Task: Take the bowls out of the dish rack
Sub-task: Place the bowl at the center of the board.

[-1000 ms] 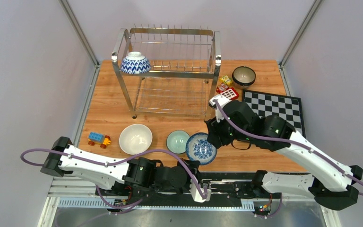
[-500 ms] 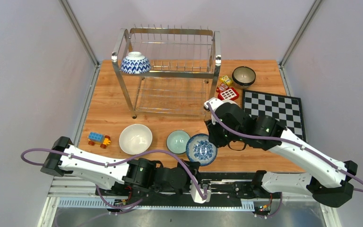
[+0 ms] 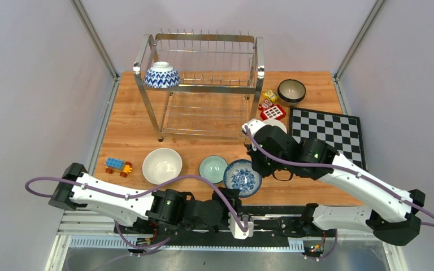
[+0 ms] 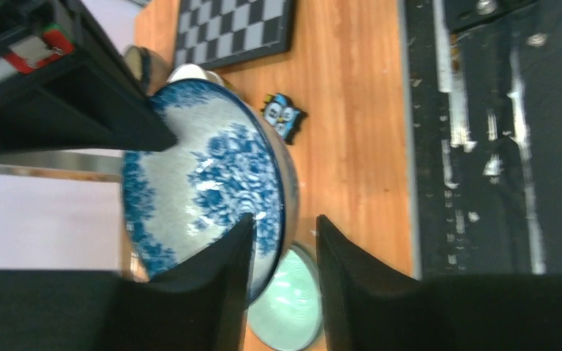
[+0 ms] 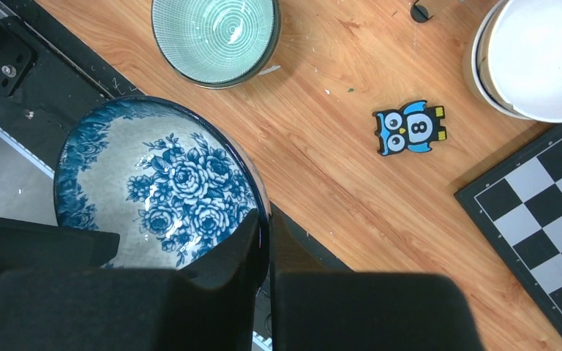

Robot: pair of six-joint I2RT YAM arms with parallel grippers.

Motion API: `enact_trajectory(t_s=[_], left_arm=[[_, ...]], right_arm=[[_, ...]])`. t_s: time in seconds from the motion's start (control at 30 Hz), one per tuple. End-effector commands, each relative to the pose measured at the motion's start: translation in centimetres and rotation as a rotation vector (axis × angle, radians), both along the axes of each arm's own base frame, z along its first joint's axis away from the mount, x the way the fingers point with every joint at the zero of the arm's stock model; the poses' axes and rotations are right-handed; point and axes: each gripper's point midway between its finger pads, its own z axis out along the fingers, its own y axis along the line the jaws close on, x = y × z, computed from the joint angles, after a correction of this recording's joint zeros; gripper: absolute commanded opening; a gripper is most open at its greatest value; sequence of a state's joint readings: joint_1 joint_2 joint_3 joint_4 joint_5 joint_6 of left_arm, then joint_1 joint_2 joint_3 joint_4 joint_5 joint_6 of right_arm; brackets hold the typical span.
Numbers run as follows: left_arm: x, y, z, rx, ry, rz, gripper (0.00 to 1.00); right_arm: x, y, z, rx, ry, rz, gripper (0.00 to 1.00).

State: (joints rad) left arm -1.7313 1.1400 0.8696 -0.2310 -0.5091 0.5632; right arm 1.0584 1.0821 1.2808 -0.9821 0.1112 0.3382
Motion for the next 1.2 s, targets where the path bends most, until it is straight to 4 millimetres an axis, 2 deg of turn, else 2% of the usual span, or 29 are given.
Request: enact_trajectory(t_s=[0.0,0.03,0.07,0.1,0.23,0.33,0.53,0.67,0.8,0.97,1.17], left_arm=[[1.2,0.0,3.6,-0.158,0.049,0.137,0.57],[1.5,0.3,4.0,-0.185,0.062,0.168,0.70],[1.9,0.6,4.5,-0.214,0.071,0.201,0.92],[2.3,1.0,5.0,-0.249,0.083,0.237,0.99],[4.5,3.7,6.5,-0.435,0.169,0.473,1.00],[5.8,6.3,6.4,-0.568,0.265,0.655,1.00],[7.0,10.9,4.7,-0.875,0.529,0.864,1.00],[7.8,14.3,2.6,-1.098,0.715,0.986,1.00],[7.8,16.0,0.7,-1.110,0.779,1.025,1.00],[8.2,18.3,-0.1,-1.062,0.726,1.119,1.00],[8.3,19.2,-0.7,-1.042,0.693,1.197,1.00]], right_arm=[[0.0,-1.3,1.1,0.024,-0.034,-0.065,0.03],[0.2,-1.6,1.3,0.030,-0.046,-0.084,0.03],[0.3,-2.0,1.4,0.037,-0.058,-0.105,0.03],[0.5,-2.3,1.5,0.044,-0.072,-0.128,0.03],[1.2,-4.4,1.6,0.094,-0.141,-0.238,0.03],[1.3,-5.9,0.6,0.142,-0.170,-0.319,0.03],[1.3,-8.1,-4.0,0.162,-0.152,-0.481,0.03],[1.2,-7.8,-7.1,0.196,-0.095,-0.570,0.03],[1.2,-7.0,-10.1,0.209,-0.033,-0.638,0.03],[1.5,-6.8,-12.5,0.186,-0.005,-0.710,0.03],[1.4,-6.7,-15.2,0.158,0.049,-0.763,0.03]])
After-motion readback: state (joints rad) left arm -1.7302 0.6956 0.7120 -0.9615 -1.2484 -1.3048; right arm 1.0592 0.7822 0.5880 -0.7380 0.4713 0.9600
